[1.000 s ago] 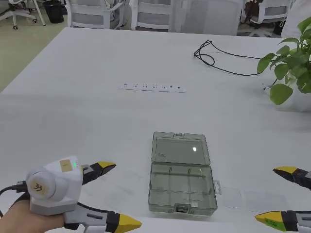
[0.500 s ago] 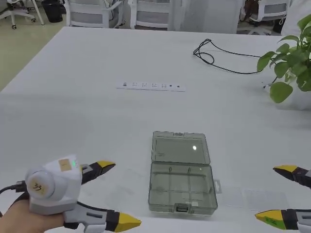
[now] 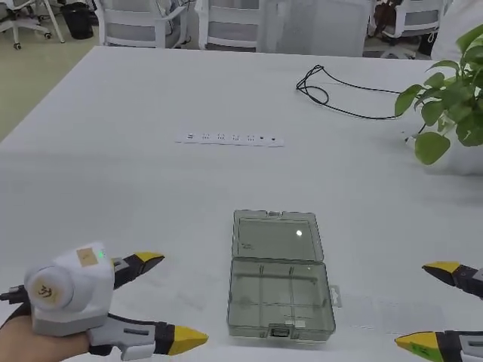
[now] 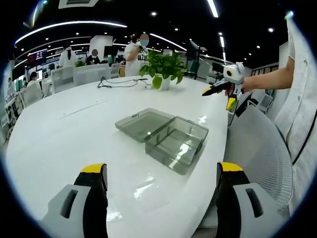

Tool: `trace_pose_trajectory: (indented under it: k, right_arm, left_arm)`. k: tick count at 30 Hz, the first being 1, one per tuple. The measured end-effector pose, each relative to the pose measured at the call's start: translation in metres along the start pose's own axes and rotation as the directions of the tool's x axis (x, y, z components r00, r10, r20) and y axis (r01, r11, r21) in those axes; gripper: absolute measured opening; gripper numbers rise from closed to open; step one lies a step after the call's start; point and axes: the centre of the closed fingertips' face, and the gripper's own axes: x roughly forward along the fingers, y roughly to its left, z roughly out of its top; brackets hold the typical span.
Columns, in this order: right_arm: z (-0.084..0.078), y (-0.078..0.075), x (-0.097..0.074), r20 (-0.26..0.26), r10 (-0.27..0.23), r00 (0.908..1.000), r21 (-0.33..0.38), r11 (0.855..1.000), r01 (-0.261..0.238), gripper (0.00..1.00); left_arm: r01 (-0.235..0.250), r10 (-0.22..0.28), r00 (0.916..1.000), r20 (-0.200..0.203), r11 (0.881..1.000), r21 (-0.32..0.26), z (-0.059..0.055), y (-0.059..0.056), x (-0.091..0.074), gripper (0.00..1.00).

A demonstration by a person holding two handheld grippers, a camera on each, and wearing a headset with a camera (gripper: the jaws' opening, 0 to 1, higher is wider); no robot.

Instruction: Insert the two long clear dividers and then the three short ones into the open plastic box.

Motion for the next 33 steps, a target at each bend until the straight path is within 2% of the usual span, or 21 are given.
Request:
trace_pose_trajectory:
  k: [4, 7, 10, 13, 17, 19, 21, 25, 27, 29, 30, 31, 32, 33]
  right_arm:
    - [0.000, -0.001, 0.000, 0.000, -0.001, 1.0000, 0.002, 1.000, 0.001, 0.82]
    - [0.001, -0.001, 0.001, 0.004, -0.002, 1.0000, 0.005, 1.000, 0.002, 0.82]
    - [0.001, -0.001, 0.001, 0.003, -0.003, 1.0000, 0.007, 1.000, 0.003, 0.82]
    - [0.000, -0.001, 0.002, 0.003, -0.002, 1.0000, 0.009, 1.000, 0.002, 0.82]
    - [-0.001, -0.001, 0.003, 0.001, 0.001, 1.0000, 0.014, 1.000, -0.001, 0.81]
    - [-0.001, -0.001, 0.003, 0.004, -0.001, 1.0000, 0.016, 1.000, 0.001, 0.81]
    - [-0.002, -0.001, 0.003, 0.005, -0.001, 1.0000, 0.018, 1.000, 0.001, 0.81]
    - [-0.003, -0.001, 0.004, 0.005, 0.000, 1.0000, 0.022, 1.000, 0.000, 0.81]
    - [-0.003, -0.001, 0.005, 0.006, -0.001, 1.0000, 0.024, 1.000, 0.001, 0.81]
    - [-0.004, -0.001, 0.005, 0.006, -0.001, 1.0000, 0.024, 1.000, 0.000, 0.81]
    - [-0.004, -0.001, 0.005, 0.006, -0.001, 1.0000, 0.026, 1.000, 0.001, 0.81]
    - [-0.004, -0.001, 0.005, 0.006, -0.002, 1.0000, 0.027, 1.000, 0.002, 0.81]
    - [-0.004, -0.002, 0.005, 0.007, -0.003, 1.0000, 0.029, 1.000, 0.003, 0.81]
    - [-0.005, -0.002, 0.005, 0.007, -0.004, 1.0000, 0.029, 1.000, 0.003, 0.81]
  left_arm:
    - [-0.055, 0.054, 0.9978, -0.038, 0.998, -0.039, -0.008, 0.015, -0.002, 0.88]
    - [-0.083, 0.079, 0.9951, -0.060, 0.994, -0.074, -0.013, 0.024, -0.004, 0.88]
    - [-0.105, 0.100, 0.9932, -0.060, 0.991, -0.079, -0.014, 0.031, -0.006, 0.86]
    - [-0.132, 0.125, 0.9891, -0.078, 0.986, -0.098, -0.018, 0.040, -0.009, 0.83]
    - [-0.190, 0.173, 0.9758, -0.133, 0.974, -0.125, -0.029, 0.054, -0.012, 0.78]
    - [-0.228, 0.203, 0.9636, -0.174, 0.964, -0.138, -0.035, 0.060, -0.014, 0.72]
    - [-0.241, 0.211, 0.9589, -0.189, 0.958, -0.152, -0.038, 0.062, -0.013, 0.69]
    - [-0.281, 0.236, 0.9344, -0.266, 0.949, -0.144, -0.053, 0.068, -0.011, 0.63]
    - [-0.285, 0.239, 0.9322, -0.272, 0.947, -0.147, -0.055, 0.069, -0.009, 0.62]
    - [-0.301, 0.247, 0.9202, -0.304, 0.942, -0.147, -0.061, 0.071, -0.009, 0.60]
    - [-0.303, 0.248, 0.9191, -0.307, 0.941, -0.150, -0.062, 0.072, -0.008, 0.59]
    - [-0.312, 0.252, 0.9148, -0.316, 0.937, -0.155, -0.065, 0.074, -0.008, 0.58]
    - [-0.320, 0.256, 0.9070, -0.335, 0.935, -0.154, -0.068, 0.075, -0.007, 0.57]
    - [-0.321, 0.256, 0.9056, -0.338, 0.935, -0.153, -0.069, 0.076, -0.007, 0.56]
